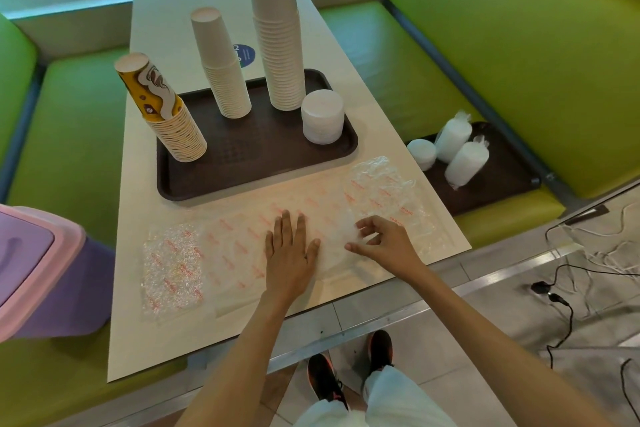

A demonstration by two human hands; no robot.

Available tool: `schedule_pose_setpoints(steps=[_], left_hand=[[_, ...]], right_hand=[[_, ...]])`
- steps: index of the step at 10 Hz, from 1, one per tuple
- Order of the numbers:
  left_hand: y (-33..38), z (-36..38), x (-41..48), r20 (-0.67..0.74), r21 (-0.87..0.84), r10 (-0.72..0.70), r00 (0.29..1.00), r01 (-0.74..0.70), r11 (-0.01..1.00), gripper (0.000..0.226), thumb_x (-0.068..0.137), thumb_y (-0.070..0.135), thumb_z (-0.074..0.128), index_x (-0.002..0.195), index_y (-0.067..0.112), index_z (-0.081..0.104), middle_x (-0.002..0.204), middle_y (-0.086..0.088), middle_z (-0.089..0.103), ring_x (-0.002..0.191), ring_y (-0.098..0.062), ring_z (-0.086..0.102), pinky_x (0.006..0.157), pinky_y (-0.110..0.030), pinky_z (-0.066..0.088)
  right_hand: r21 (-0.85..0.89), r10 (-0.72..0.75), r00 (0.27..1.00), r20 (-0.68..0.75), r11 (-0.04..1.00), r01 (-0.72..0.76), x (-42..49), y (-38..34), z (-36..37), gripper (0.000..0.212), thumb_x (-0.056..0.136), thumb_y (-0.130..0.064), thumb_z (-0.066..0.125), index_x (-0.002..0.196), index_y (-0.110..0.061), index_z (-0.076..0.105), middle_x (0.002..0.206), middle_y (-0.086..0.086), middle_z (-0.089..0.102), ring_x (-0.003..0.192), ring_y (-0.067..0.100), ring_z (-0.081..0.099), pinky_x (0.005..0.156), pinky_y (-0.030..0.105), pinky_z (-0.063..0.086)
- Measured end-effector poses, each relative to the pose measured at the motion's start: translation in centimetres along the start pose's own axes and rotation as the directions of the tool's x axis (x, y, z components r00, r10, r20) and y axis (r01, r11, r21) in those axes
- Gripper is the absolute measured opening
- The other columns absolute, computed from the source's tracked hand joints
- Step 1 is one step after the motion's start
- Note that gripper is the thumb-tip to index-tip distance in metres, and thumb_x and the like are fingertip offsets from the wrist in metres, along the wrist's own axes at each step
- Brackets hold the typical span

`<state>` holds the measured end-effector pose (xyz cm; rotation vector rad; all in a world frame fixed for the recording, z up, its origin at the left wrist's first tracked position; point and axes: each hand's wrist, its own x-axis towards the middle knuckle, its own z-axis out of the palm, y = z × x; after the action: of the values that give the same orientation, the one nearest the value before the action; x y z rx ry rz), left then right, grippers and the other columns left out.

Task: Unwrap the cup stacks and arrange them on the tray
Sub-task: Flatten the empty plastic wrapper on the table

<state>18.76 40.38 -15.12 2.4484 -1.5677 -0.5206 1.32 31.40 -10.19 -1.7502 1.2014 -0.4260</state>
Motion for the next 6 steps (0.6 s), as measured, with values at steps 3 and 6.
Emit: schedule_pose_setpoints(steps=[3,6], left_hand=[[0.0,0.0,0.0,0.005,0.012,0.002,1.0,-0.003,1.0,0.087,0.075,0.063,-0.015,0.152,0.023,-0.007,0.158,-0.005,-0.018,0.145,-0.019,-0.019,0.115,-0.037,-0.014],[0.1,-0.4,-0.2,0.026,0.022,0.001,1.0,-0.001,1.0,0.073,0.086,0.054,0.0,0.152,0.023,-0.006,0.158,-0.005,-0.019,0.145,-0.019,-0.019,0.114,-0.036,-0.016]], right_hand=[[-0.149,-0.022,0.991,-0.132,0.989,0.002,0.1,-0.4,0.7,0.037,0.078,-0.042,0.076,0.104,-0.016,0.069,0.086,-0.005,0.066,0.07,0.004,0.055,0.07,0.022,0.047],[-0.141,-0.03,0.98,-0.196,0.99,0.002,0.0,-0.6,1.8,0.024,0.081,-0.027,0.076,0.095,-0.009,0.07,0.089,-0.001,0.068,0.073,0.009,0.059,0.071,0.024,0.047]])
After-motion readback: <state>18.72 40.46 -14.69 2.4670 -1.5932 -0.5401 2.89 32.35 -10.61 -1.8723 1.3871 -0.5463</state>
